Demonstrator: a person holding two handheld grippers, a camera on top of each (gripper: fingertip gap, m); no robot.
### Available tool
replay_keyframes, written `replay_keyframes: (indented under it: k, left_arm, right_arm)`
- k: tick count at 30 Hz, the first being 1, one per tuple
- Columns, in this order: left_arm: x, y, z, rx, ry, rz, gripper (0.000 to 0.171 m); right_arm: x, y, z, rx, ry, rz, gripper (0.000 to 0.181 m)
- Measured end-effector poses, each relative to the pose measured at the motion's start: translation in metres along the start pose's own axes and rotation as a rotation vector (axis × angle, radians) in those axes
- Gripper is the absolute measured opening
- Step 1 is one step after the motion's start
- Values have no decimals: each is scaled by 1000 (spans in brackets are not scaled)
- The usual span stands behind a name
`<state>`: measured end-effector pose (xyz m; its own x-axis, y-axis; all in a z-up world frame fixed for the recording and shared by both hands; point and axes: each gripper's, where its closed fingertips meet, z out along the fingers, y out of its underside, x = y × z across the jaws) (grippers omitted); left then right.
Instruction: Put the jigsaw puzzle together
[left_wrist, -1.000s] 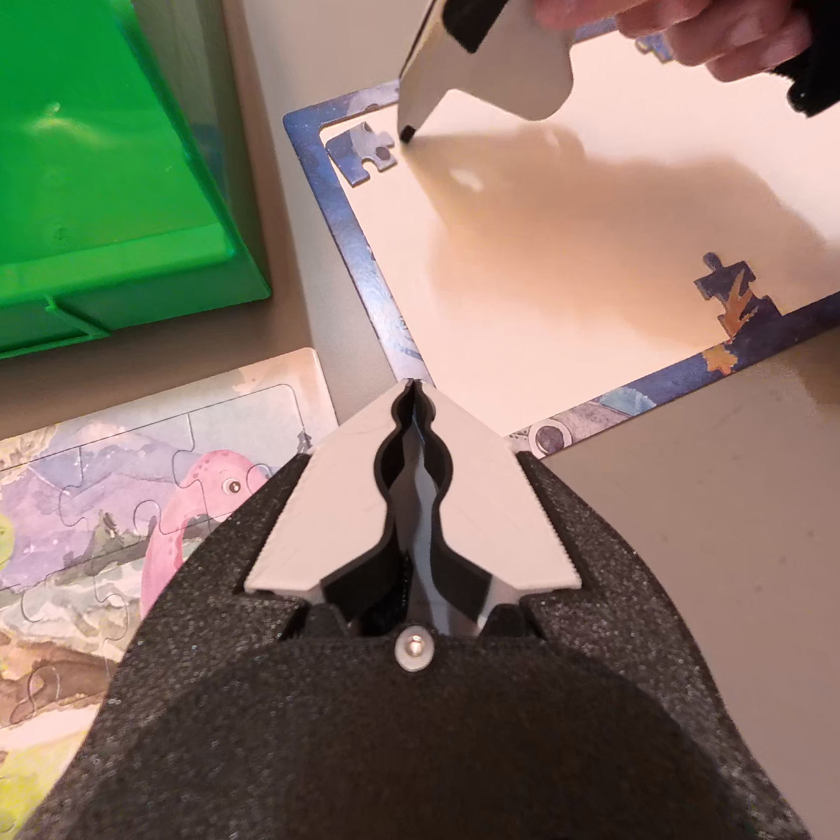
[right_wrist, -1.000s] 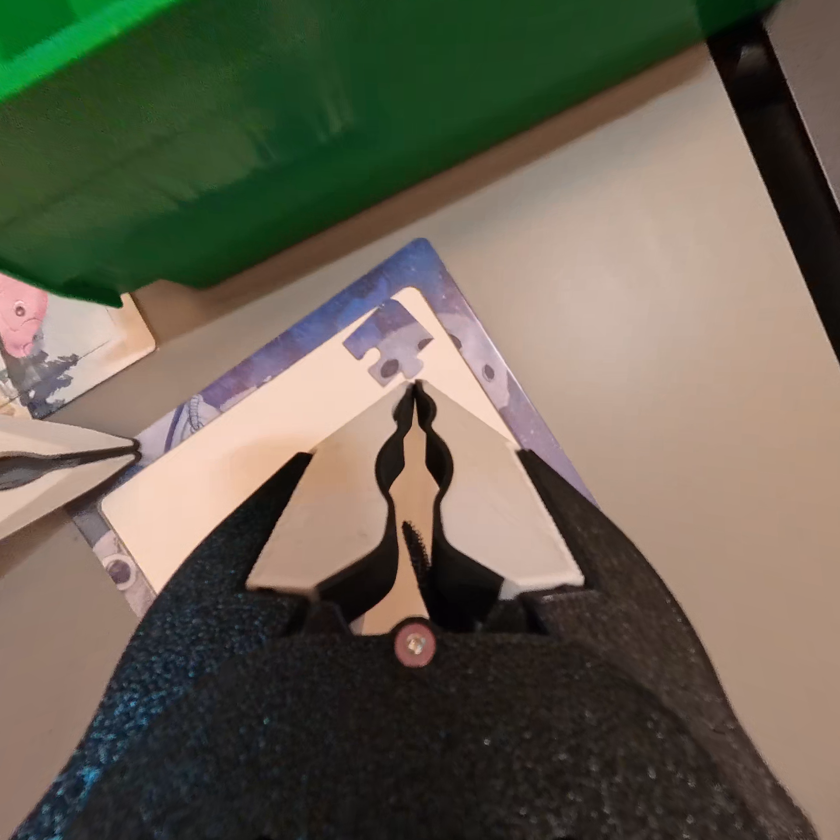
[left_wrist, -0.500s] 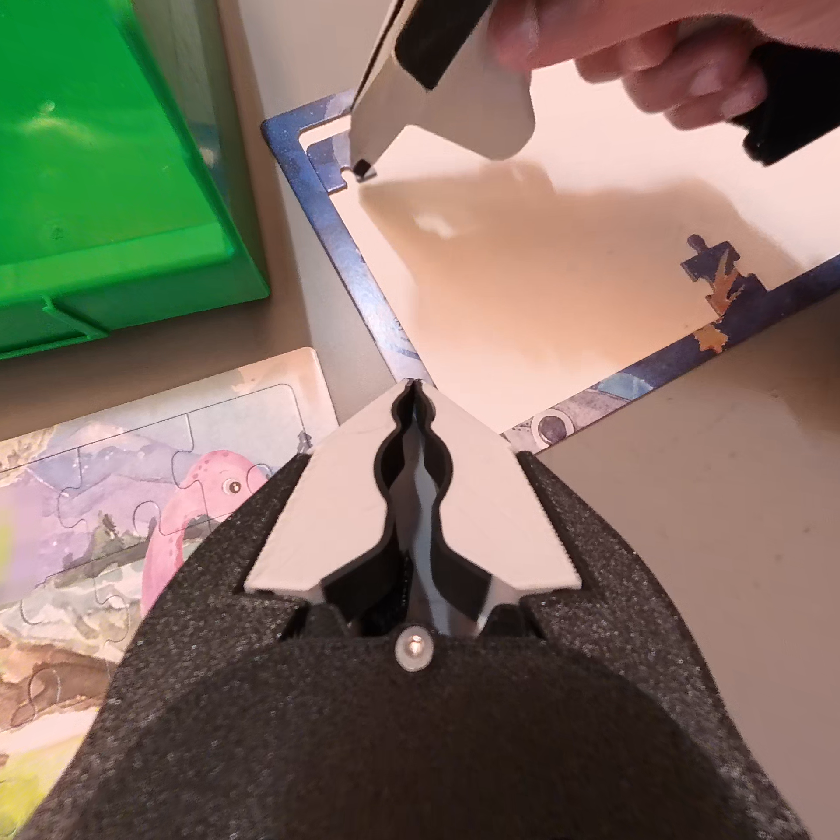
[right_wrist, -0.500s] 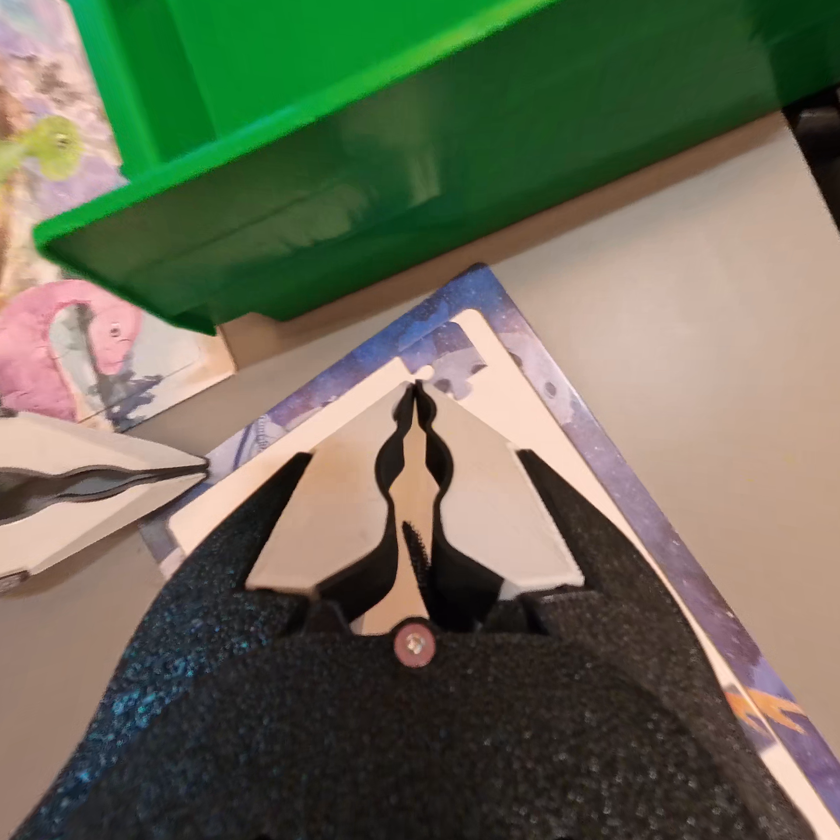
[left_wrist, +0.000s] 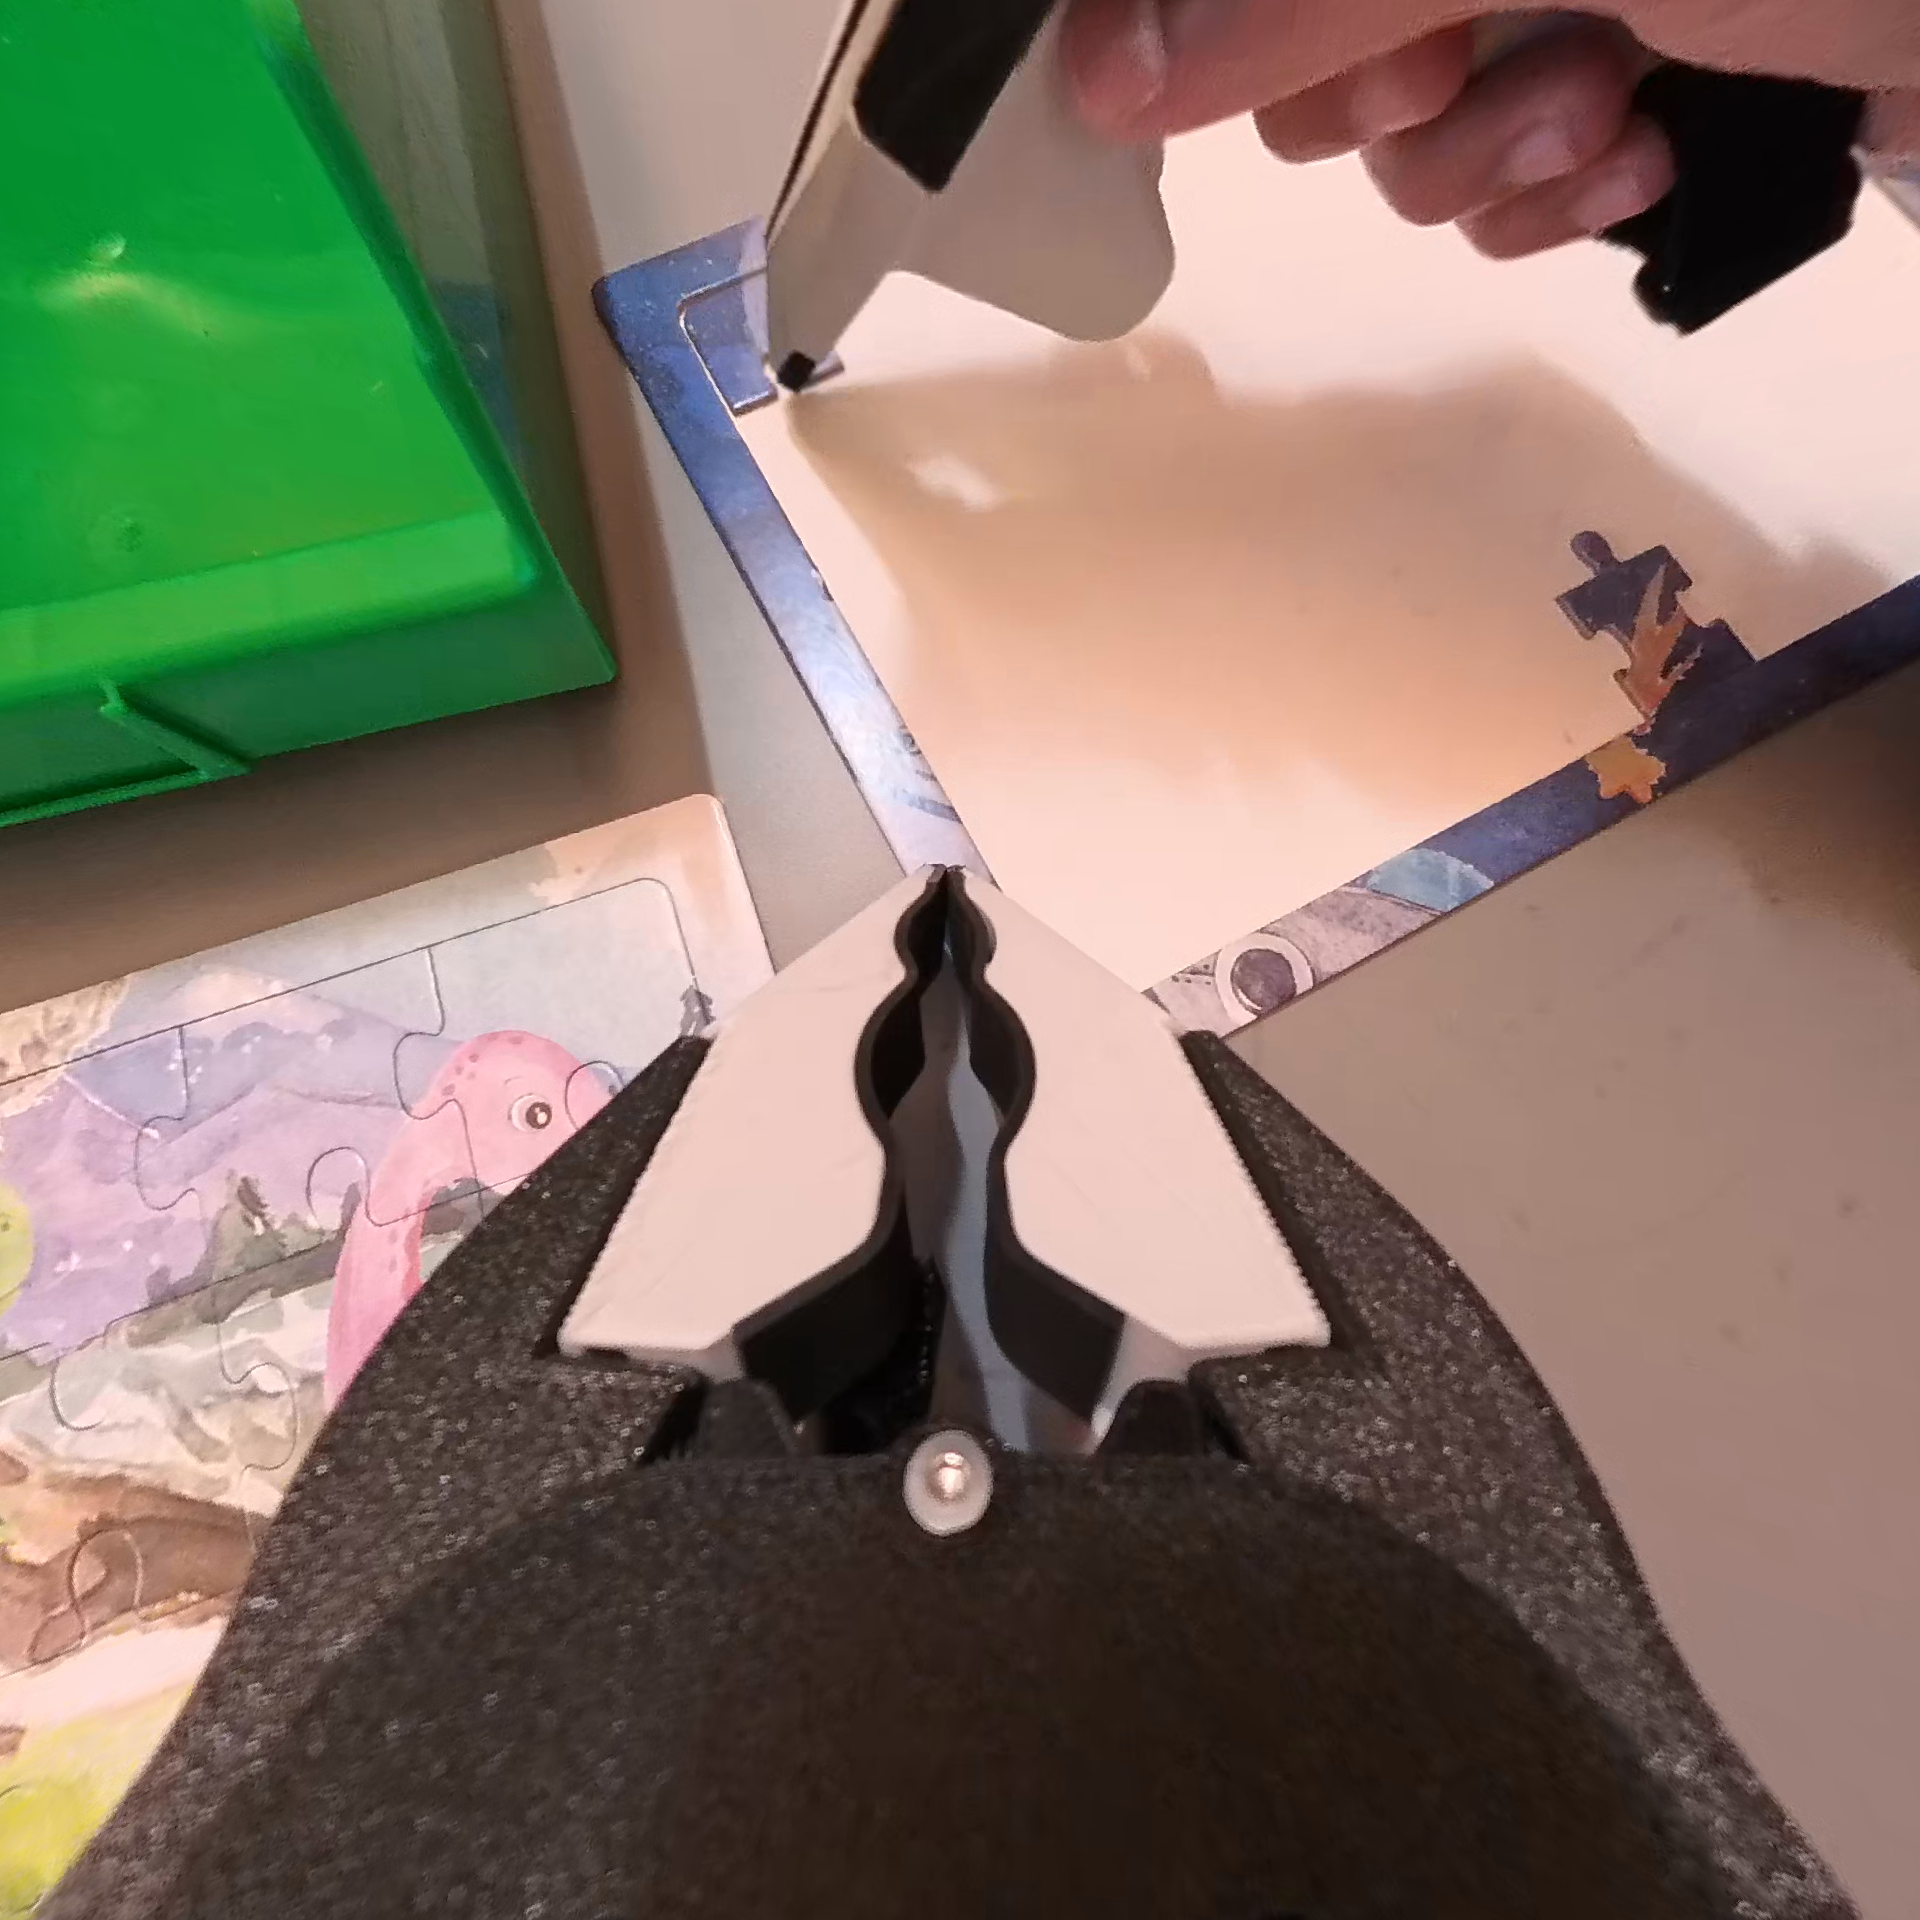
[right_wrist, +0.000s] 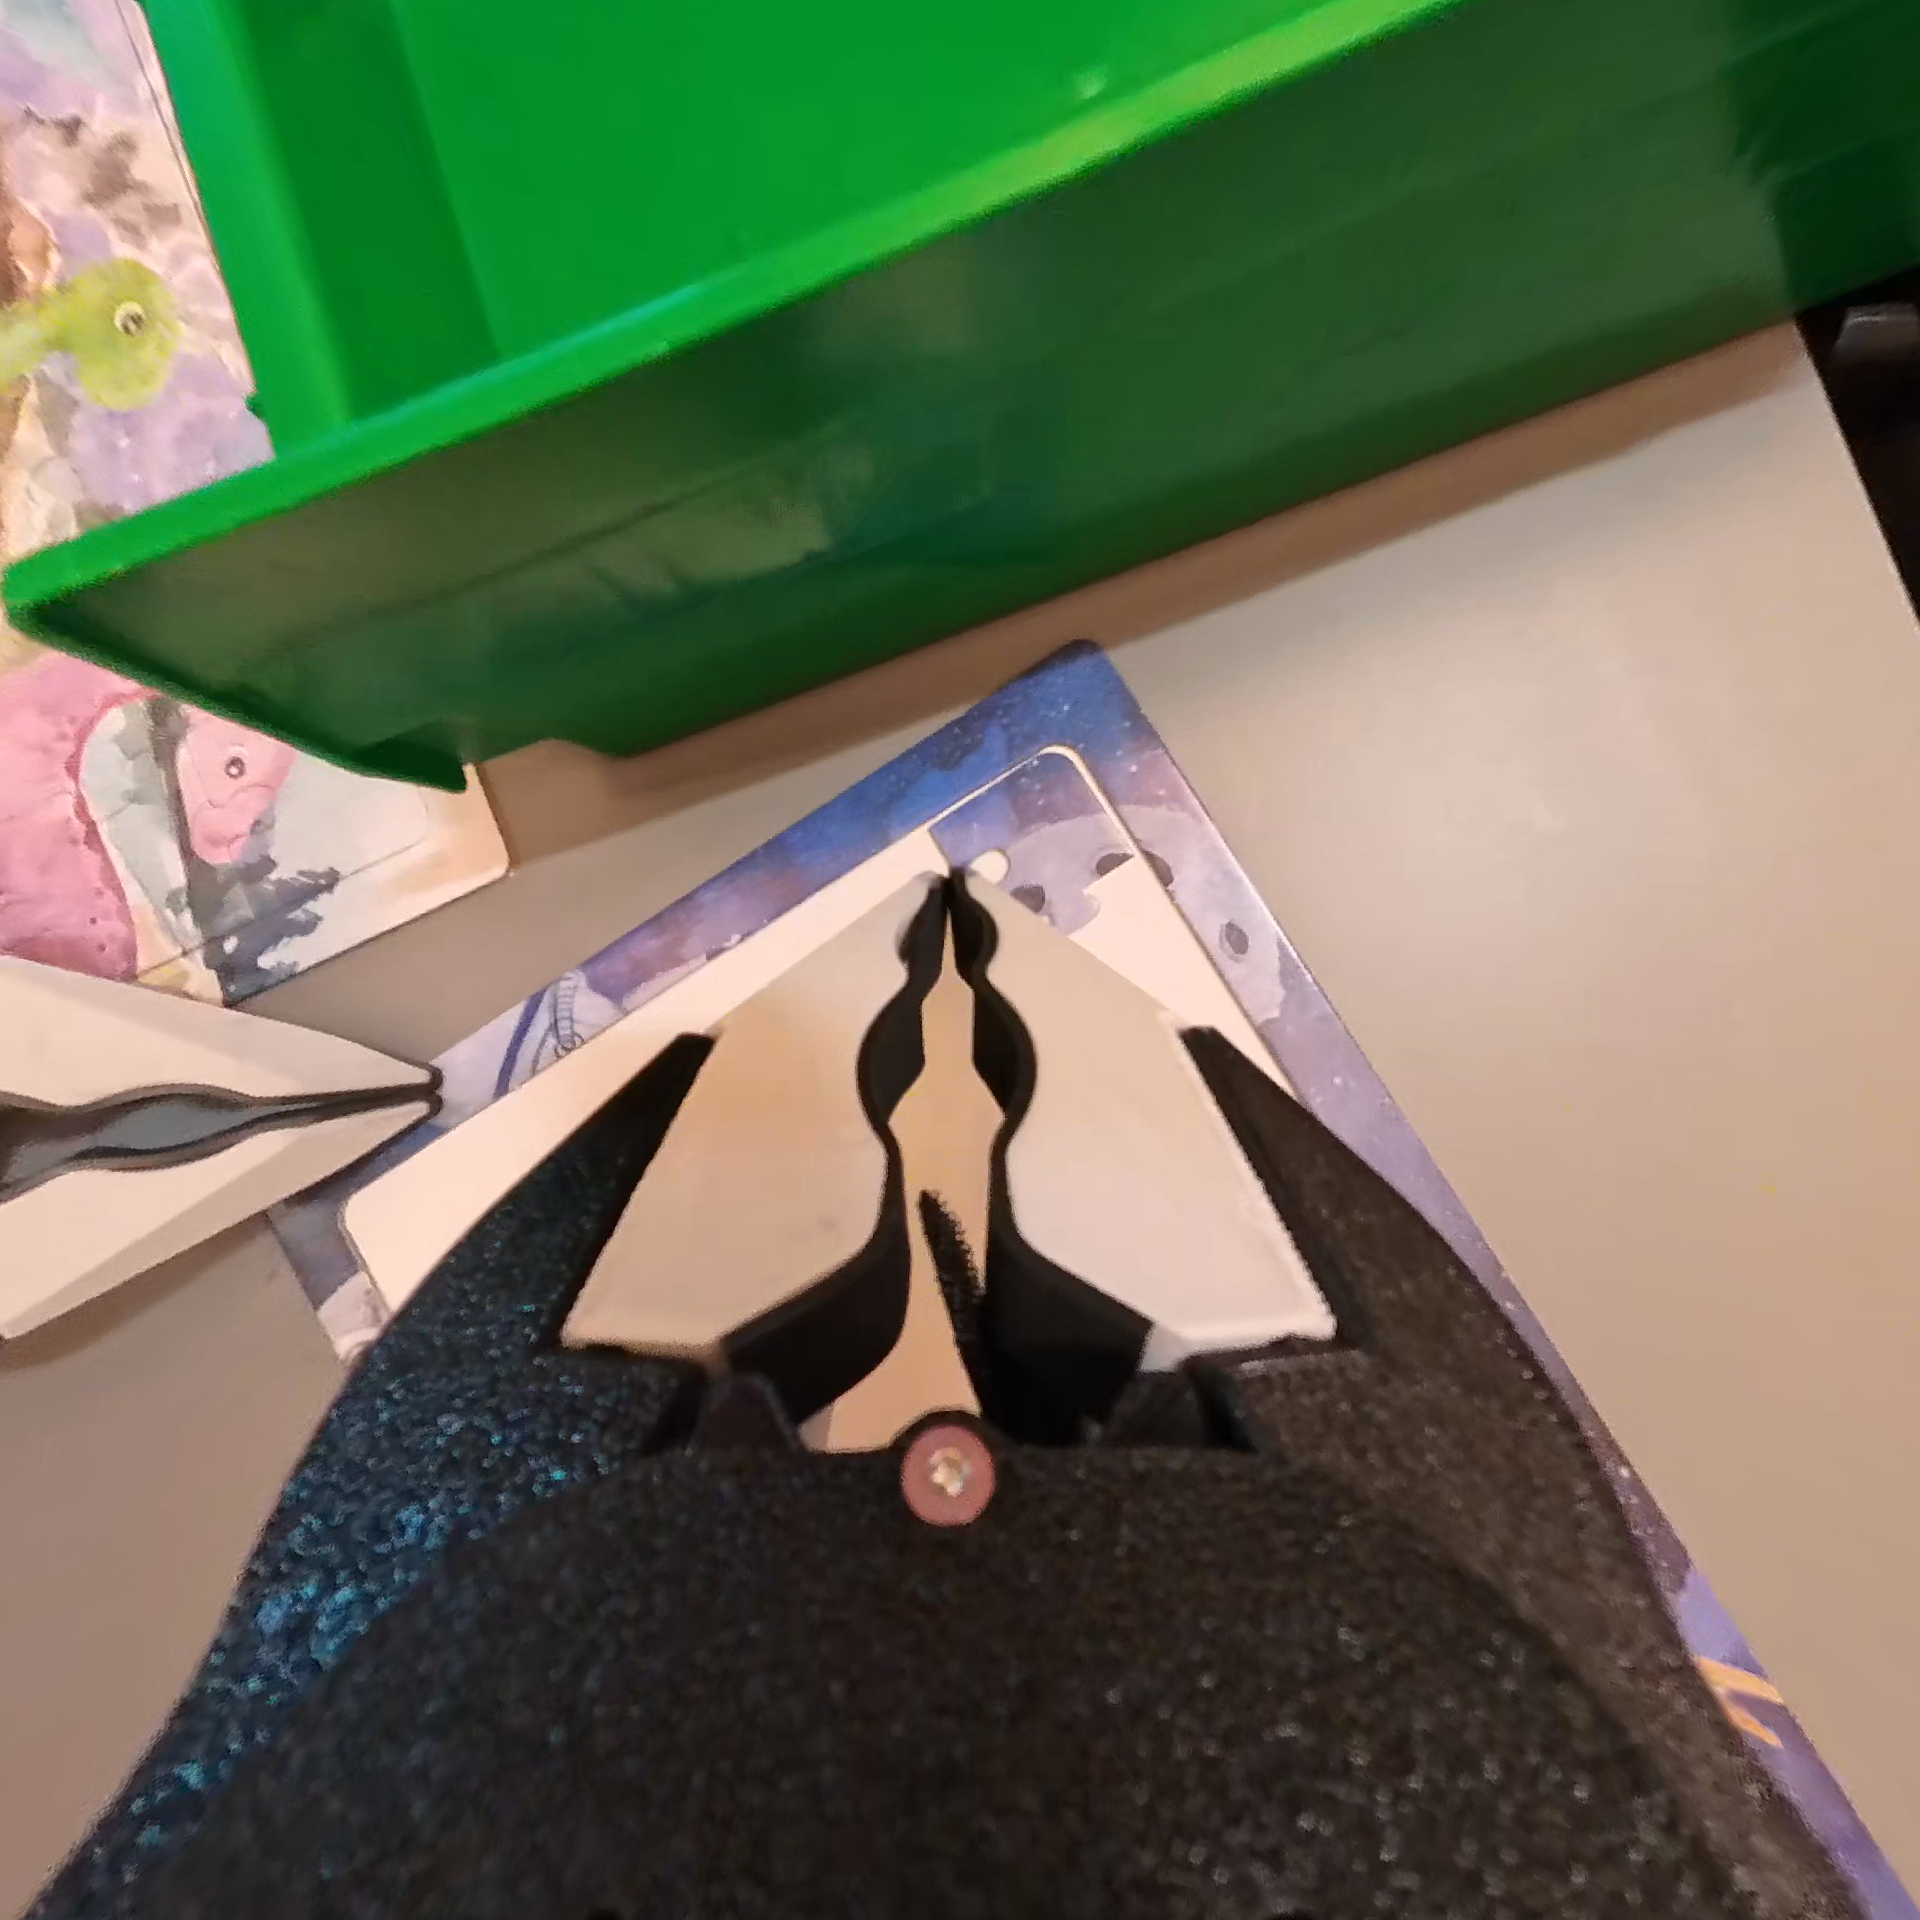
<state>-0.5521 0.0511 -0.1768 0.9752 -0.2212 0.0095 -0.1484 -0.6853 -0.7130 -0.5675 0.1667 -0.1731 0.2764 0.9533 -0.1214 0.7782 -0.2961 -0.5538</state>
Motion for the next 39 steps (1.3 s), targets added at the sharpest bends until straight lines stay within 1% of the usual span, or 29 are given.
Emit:
replay_keyframes:
  k: [3,8,13,17,20,23,25,27,29,31,33,35,37,39]
  left_arm:
    - [0,0,0,0,-4,4,0]
    - [0,0,0,0,-3,3,0]
    - [0,0,0,0,-4,4,0]
    - [0,0,0,0,-1,2,0]
    - [0,0,0,0,-3,4,0]
    - [0,0,0,0,-5,7,0]
    - [0,0,0,0,-2,3,0]
    - [0,0,0,1,3,-1,0]
    - [0,0,0,1,6,-3,0]
    - [0,0,0,1,6,-3,0]
    - [0,0,0,1,4,0,0]
    - [0,0,0,0,1,3,0]
    - [0,0,0,-1,-4,8,0]
    - [0,0,0,-1,-8,11,0]
  right_arm:
    - [4,0,3,-13,36,-17,0]
    - [3,-5,5,15,19,8,0]
    - [11,2,-3,9,6,35,0]
    - [1,2,3,2,-32,16,0]
    - [6,-2,7,3,2,7,0]
    - [8,-7,9,18,-7,24,0]
    - [5,-7,7,18,-29,30,0]
    - [6,-7,-4,34,-43,31,0]
    - [26,-7,-26,56,27,25,2]
    - [59,0,-56,75,116,39,5]
    - [98,25,-84,34,210,70,7]
    - [138,60,-106,-27,320,94,1]
    - [153,89,-114,-46,324,154,0]
    - [157,107,-118,-28,331,182,0]
